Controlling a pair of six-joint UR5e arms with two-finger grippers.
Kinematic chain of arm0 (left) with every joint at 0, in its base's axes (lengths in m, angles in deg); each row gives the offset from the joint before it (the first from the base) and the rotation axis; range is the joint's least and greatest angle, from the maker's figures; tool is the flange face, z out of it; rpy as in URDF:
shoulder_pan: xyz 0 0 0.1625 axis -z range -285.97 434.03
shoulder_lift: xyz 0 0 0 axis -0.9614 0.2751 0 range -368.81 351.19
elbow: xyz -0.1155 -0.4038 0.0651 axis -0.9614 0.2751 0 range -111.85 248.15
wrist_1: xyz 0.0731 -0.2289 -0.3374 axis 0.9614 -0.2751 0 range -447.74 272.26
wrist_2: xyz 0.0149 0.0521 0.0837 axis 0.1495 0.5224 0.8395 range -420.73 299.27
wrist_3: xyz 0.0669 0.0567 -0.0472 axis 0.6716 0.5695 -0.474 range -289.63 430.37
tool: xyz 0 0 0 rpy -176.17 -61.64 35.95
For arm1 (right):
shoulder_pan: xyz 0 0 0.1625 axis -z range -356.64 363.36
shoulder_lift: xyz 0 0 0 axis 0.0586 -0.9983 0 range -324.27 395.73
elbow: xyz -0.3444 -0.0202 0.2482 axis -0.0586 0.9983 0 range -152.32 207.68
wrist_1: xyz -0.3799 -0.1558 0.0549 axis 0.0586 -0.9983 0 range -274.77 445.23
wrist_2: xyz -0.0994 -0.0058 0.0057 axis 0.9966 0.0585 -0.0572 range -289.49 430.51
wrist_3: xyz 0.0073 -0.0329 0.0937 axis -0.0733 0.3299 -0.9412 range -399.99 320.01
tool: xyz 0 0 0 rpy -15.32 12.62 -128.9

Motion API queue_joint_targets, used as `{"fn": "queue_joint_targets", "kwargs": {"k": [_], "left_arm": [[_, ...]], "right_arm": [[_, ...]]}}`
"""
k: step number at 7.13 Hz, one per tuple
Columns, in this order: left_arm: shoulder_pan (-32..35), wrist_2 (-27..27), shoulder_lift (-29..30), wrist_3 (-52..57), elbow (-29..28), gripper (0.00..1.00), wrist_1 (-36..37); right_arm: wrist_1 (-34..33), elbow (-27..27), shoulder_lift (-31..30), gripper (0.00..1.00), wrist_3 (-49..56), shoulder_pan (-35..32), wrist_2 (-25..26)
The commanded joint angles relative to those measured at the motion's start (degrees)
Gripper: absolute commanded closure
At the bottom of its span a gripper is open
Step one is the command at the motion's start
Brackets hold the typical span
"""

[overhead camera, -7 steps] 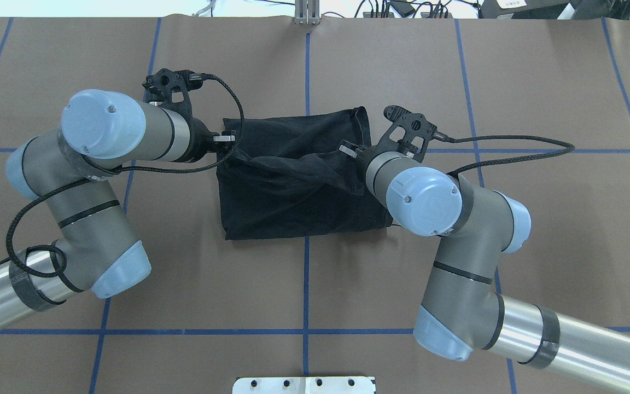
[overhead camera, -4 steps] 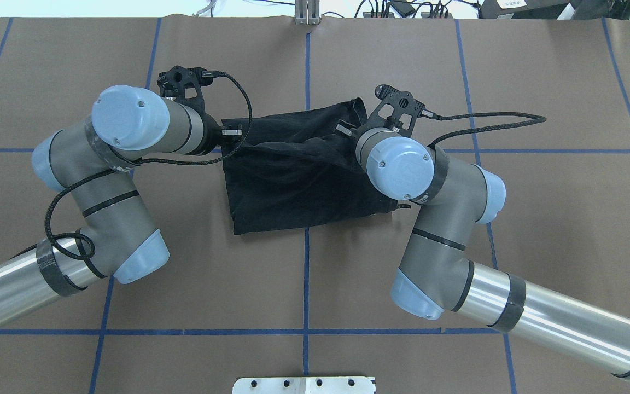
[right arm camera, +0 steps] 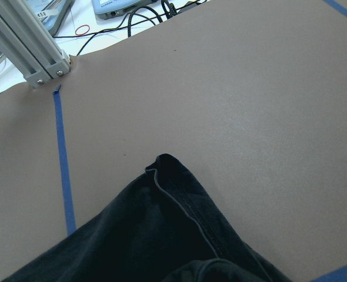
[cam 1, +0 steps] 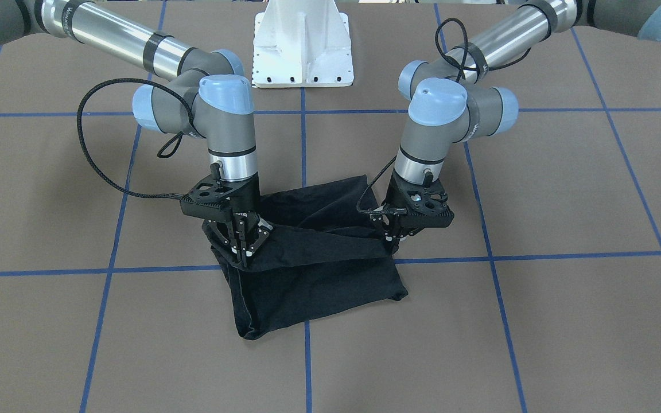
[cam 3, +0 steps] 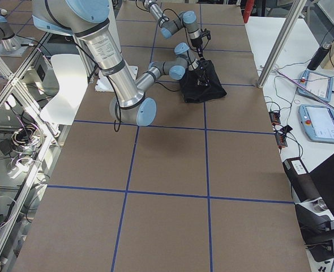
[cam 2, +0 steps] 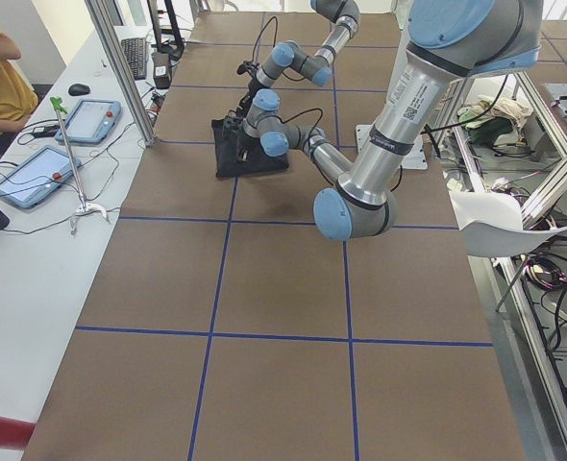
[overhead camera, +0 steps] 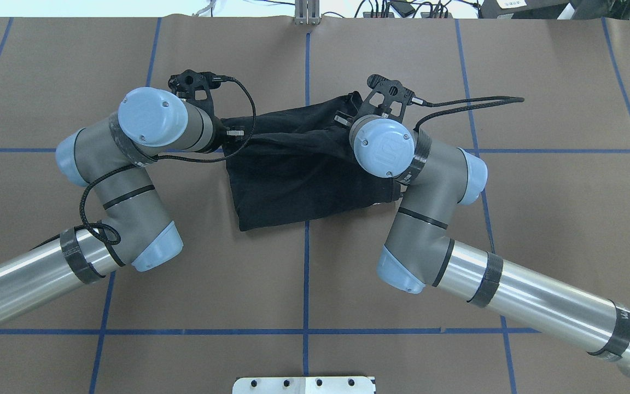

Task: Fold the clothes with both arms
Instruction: 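Lift the near end with both grippers and fold it toward the far end, then lay the folded end down on the shirt and open both grippers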

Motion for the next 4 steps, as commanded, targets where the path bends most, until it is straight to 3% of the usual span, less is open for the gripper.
{"fn": "queue_joint_targets", "kwargs": {"k": [1,2,3,4], "left_arm": [[0.64,-0.06,0.24,1.29,-0.43,0.77,-0.19],[0.99,-0.33,0.06,2.77,0.01,0.01,-1.67],[2.39,-1.37,-0.46,6.44,2.62,0.00,-2.21],[4.92,-7.21,-2.29,11.00,5.95,0.00,-2.04]], "right_arm": [[0.00,1.86,0.87,0.54,1.14,-1.38,-1.21],[0.00,2.13,2.61,0.01,3.75,-3.21,-4.18],[-0.35,1.43,3.32,0.00,8.57,-6.28,-12.30],[-0.61,-0.14,3.24,0.00,11.22,-7.53,-17.43]]}}
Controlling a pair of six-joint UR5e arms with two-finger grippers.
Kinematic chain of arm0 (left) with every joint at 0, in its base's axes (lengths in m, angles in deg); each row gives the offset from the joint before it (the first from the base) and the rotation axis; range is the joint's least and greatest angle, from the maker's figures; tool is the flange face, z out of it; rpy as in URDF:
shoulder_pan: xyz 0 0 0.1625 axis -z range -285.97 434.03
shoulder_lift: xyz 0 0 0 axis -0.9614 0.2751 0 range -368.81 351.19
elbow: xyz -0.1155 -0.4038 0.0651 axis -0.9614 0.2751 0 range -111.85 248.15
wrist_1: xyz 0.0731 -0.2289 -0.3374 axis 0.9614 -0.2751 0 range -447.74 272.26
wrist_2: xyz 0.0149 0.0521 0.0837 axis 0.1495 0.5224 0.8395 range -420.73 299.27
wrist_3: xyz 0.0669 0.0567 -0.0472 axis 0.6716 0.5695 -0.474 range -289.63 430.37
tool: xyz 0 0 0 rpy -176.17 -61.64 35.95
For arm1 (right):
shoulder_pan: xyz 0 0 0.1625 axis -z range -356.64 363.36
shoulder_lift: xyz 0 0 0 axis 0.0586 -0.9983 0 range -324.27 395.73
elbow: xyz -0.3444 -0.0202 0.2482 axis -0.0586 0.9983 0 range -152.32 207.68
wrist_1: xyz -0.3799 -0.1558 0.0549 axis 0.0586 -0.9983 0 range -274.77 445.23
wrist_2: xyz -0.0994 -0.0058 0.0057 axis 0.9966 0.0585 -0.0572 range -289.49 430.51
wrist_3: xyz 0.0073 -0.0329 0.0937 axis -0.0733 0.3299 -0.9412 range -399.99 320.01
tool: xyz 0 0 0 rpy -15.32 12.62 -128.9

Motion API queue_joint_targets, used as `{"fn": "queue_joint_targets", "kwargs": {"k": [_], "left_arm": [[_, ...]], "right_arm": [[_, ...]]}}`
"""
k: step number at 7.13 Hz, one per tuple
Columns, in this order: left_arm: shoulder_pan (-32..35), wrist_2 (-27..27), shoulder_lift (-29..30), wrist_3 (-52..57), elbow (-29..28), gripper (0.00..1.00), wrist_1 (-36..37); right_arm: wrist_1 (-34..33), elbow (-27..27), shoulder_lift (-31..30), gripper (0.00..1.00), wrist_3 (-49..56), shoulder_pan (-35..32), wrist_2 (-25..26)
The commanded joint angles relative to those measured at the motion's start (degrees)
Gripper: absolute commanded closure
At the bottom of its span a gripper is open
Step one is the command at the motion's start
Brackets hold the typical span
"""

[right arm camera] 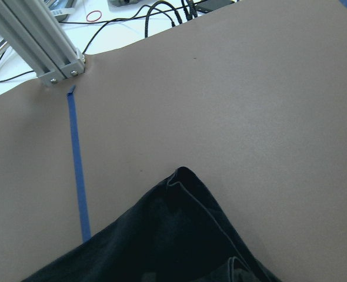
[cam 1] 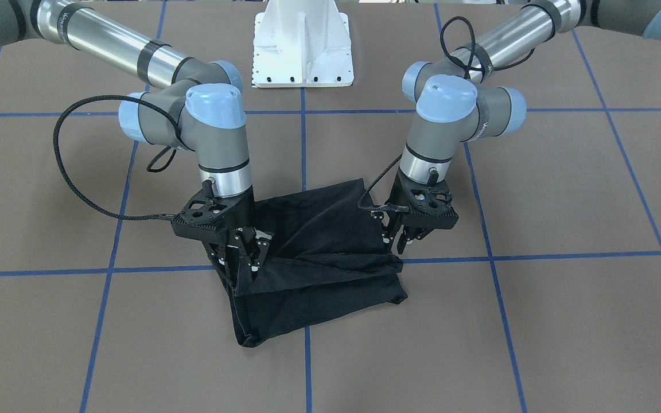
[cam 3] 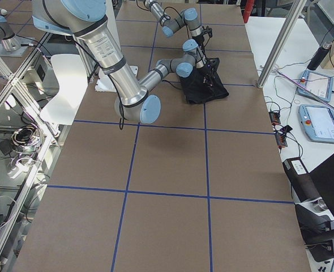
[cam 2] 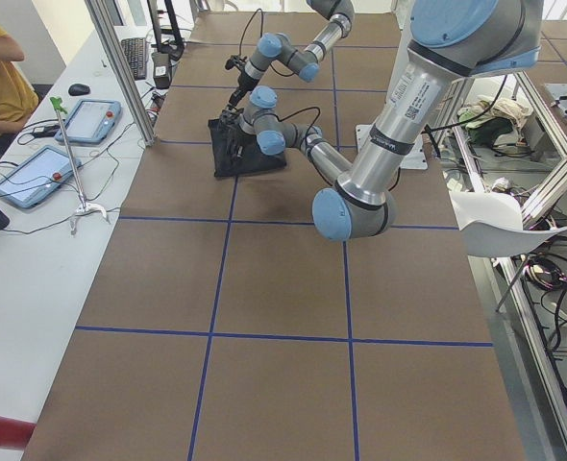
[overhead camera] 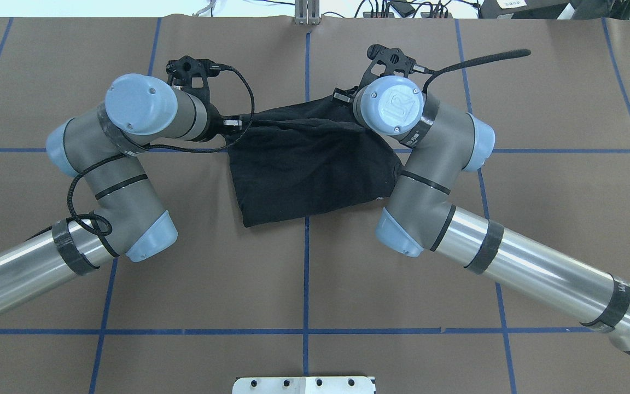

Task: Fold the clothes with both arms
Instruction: 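Lay the folded end down on the shirt and open both grippers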

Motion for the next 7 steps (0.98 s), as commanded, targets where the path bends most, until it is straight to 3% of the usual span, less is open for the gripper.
{"fn": "queue_joint_targets", "kwargs": {"k": [1,2,3,4,5,6,7], "left_arm": [[3.32,-7.51,-6.48,7.98,8.06,0.00,-0.28],[4.11,-7.80,-7.83,10.97,10.02,0.00,-0.19],[4.12,-7.80,-8.20,11.00,10.04,0.00,-0.19],[4.12,-7.80,-8.20,11.00,10.04,0.00,-0.28],[4.12,-7.80,-8.29,11.00,10.04,0.00,-0.19],[4.12,-7.80,-8.29,11.00,10.04,0.00,-0.19],[4.12,-7.80,-8.29,11.00,10.04,0.00,-0.28]], "right_arm": [[-0.41,-4.19,-0.05,0.00,4.69,-2.23,-7.61],[-0.50,-5.35,0.03,0.00,4.61,-0.40,-6.92],[-0.68,-4.93,0.64,0.01,4.70,4.49,-1.78],[-1.64,-4.58,0.82,0.52,4.87,7.15,1.40],[-2.78,-4.05,0.74,0.87,5.05,8.22,1.96],[-2.70,-1.52,1.78,0.93,6.18,8.75,2.74],[-2.53,4.51,5.62,0.94,6.36,8.76,4.14]]}}
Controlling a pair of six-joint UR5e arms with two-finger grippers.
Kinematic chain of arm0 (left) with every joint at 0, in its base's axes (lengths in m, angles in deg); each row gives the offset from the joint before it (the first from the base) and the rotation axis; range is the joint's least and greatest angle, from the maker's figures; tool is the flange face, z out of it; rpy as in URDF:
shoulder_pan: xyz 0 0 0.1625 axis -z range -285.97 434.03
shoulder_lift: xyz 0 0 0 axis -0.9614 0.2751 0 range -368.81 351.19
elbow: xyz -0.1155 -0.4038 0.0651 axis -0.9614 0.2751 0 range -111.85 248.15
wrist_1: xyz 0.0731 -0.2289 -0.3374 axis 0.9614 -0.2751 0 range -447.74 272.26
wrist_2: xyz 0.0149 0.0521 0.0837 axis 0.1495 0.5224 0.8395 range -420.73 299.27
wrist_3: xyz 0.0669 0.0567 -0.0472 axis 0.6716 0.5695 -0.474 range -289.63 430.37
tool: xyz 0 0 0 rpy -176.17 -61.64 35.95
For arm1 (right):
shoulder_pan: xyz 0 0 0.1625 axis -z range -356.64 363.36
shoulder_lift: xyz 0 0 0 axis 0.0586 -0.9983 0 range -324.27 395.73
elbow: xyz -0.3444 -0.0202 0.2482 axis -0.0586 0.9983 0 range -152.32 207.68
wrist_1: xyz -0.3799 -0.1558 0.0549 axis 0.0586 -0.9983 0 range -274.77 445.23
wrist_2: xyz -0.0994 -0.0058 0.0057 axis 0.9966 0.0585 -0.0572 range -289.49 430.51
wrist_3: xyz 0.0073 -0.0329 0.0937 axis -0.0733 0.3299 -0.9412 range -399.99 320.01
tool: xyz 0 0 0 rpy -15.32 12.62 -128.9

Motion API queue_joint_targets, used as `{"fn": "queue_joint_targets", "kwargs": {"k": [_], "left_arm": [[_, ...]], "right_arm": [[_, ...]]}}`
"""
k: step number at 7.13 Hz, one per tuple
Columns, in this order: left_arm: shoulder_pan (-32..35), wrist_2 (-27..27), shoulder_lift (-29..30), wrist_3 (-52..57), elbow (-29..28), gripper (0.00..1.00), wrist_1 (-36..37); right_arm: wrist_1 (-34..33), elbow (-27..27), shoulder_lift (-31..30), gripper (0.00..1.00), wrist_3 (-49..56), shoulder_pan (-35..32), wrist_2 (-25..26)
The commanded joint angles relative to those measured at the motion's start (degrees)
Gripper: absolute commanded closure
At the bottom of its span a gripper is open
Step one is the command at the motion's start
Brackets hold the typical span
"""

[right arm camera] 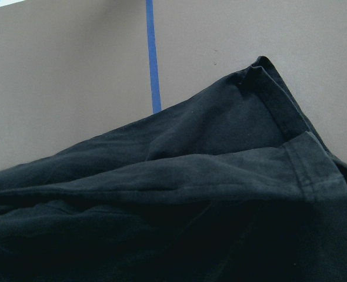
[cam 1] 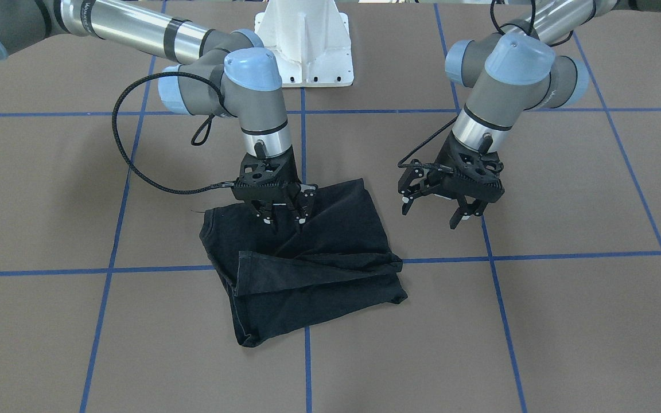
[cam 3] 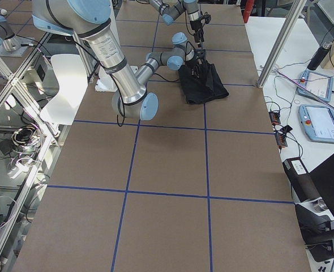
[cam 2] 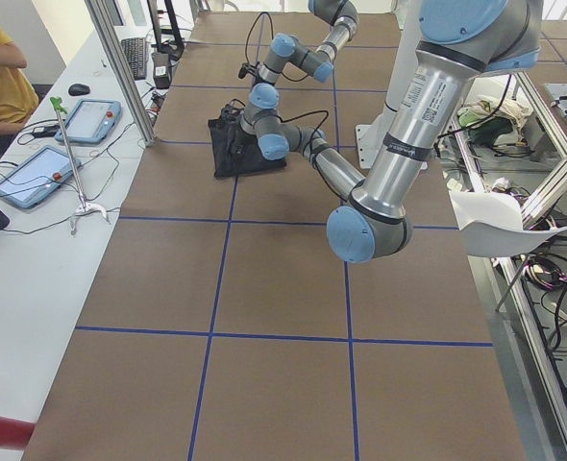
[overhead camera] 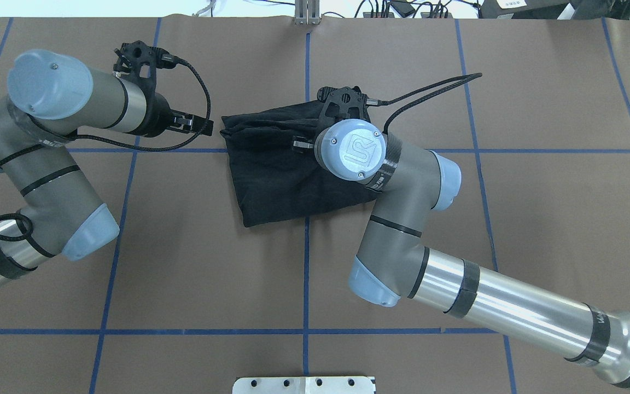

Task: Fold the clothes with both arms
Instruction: 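Lay the folded end down on the shirt and open both grippers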

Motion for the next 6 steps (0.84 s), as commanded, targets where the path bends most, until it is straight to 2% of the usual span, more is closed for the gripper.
{"fn": "queue_joint_targets", "kwargs": {"k": [1,3,5,6], "left_arm": [[0.01,0.00,-0.03,0.01,0.02,0.00,0.02],[0.01,0.00,-0.03,0.01,0.02,0.00,-0.06],[0.27,0.00,-0.03,0.01,0.02,0.00,0.02],[0.27,0.00,-0.03,-0.07,0.10,0.00,0.02]], "right_arm": [[0.28,9.95,6.38,0.94,0.59,0.31,2.38],[0.45,11.92,6.41,0.99,1.90,-0.04,3.95],[1.59,14.56,6.50,1.00,2.78,-2.84,3.97],[6.64,20.92,8.50,1.00,2.96,-4.77,4.05]]}}
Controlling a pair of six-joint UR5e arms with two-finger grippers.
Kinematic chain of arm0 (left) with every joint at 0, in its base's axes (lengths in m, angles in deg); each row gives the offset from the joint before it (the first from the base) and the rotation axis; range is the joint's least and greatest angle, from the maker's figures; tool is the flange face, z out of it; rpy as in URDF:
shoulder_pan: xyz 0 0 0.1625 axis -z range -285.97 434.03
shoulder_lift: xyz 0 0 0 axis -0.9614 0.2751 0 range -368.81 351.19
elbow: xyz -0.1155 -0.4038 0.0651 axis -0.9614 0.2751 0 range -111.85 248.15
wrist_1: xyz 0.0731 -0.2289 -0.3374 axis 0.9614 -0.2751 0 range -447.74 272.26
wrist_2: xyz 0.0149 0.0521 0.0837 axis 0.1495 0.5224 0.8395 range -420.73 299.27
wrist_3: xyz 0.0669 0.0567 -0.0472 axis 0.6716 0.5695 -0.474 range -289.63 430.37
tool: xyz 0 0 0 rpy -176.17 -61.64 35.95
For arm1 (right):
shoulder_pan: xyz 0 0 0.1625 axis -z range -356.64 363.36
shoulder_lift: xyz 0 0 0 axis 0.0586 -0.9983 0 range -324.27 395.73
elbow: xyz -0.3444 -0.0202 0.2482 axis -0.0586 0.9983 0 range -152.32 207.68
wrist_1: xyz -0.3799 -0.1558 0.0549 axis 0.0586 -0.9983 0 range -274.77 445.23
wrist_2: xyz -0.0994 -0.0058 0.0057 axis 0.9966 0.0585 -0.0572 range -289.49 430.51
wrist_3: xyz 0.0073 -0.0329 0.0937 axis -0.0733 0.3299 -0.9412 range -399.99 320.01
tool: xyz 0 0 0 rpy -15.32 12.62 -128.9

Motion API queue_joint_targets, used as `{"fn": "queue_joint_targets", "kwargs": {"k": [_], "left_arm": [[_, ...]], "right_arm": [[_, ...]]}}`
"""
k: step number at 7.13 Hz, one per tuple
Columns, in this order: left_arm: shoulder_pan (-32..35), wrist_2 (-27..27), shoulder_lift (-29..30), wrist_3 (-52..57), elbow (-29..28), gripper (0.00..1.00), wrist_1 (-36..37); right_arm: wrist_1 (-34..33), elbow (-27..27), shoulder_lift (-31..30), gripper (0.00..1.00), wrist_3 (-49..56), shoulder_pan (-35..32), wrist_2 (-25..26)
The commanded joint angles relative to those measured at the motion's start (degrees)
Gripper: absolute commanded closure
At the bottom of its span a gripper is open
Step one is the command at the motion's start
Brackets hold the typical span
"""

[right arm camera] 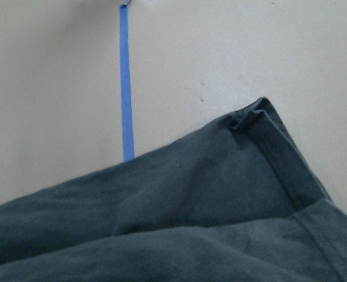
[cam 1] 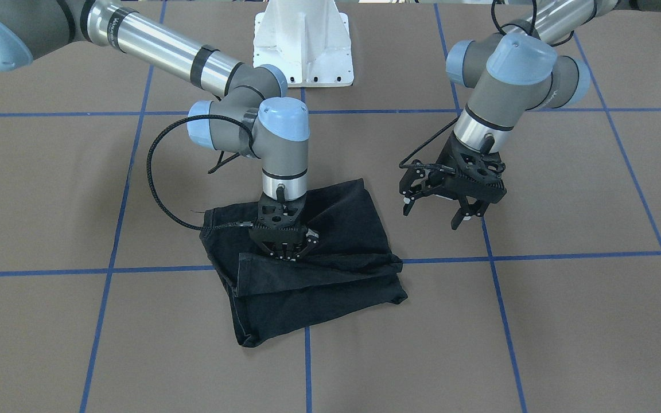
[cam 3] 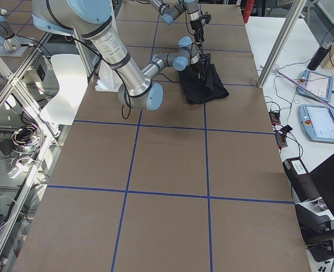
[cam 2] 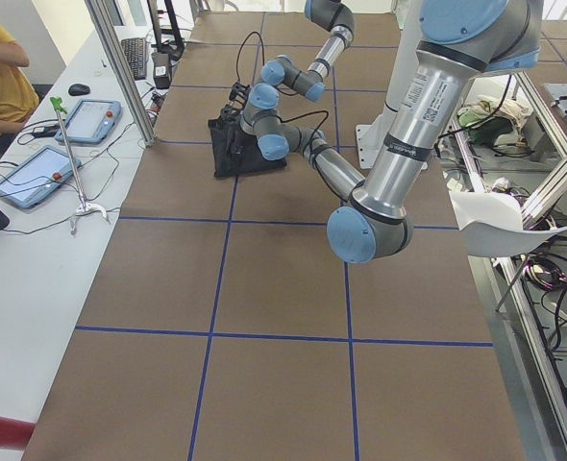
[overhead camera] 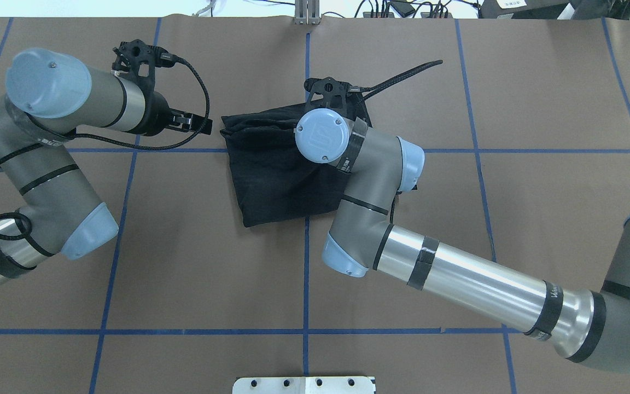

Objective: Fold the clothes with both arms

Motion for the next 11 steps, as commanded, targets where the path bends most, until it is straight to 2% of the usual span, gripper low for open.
{"fn": "queue_joint_targets", "kwargs": {"k": [1,2,4,5,6,7,8,10,11], "left_arm": [[0.14,0.09,0.00,-0.07,0.50,0.00,0.01],[0.23,0.09,0.00,-0.07,0.67,0.00,0.01],[0.23,0.00,0.00,-0.07,0.76,0.00,0.10],[0.23,0.00,0.00,-0.07,0.76,0.00,0.10],[0.32,0.00,0.00,0.02,1.20,0.00,1.05],[0.84,0.00,0.00,0.28,4.07,0.00,6.63],[1.37,0.00,0.00,4.98,8.11,0.00,13.30],[5.13,0.00,-0.17,15.69,14.88,0.00,27.19],[8.37,-2.44,-2.61,22.10,18.05,0.00,31.34]], "right_arm": [[11.88,12.94,4.05,1.00,0.51,-4.17,0.21],[13.26,15.28,6.07,1.00,0.51,-5.58,0.21],[13.63,15.66,6.71,1.00,0.51,-5.95,0.04],[13.45,15.13,6.62,0.83,1.29,-6.73,-1.62],[13.02,13.30,5.66,0.01,3.30,-7.96,-4.95],[9.27,4.58,-0.44,0.00,3.93,-9.89,-11.33],[4.88,-3.60,-5.37,0.00,8.38,-12.69,-19.40],[-7.49,-20.91,-16.44,0.00,18.65,-17.61,-26.03],[-14.08,-30.04,-22.41,0.00,24.97,-21.38,-31.38]]}}
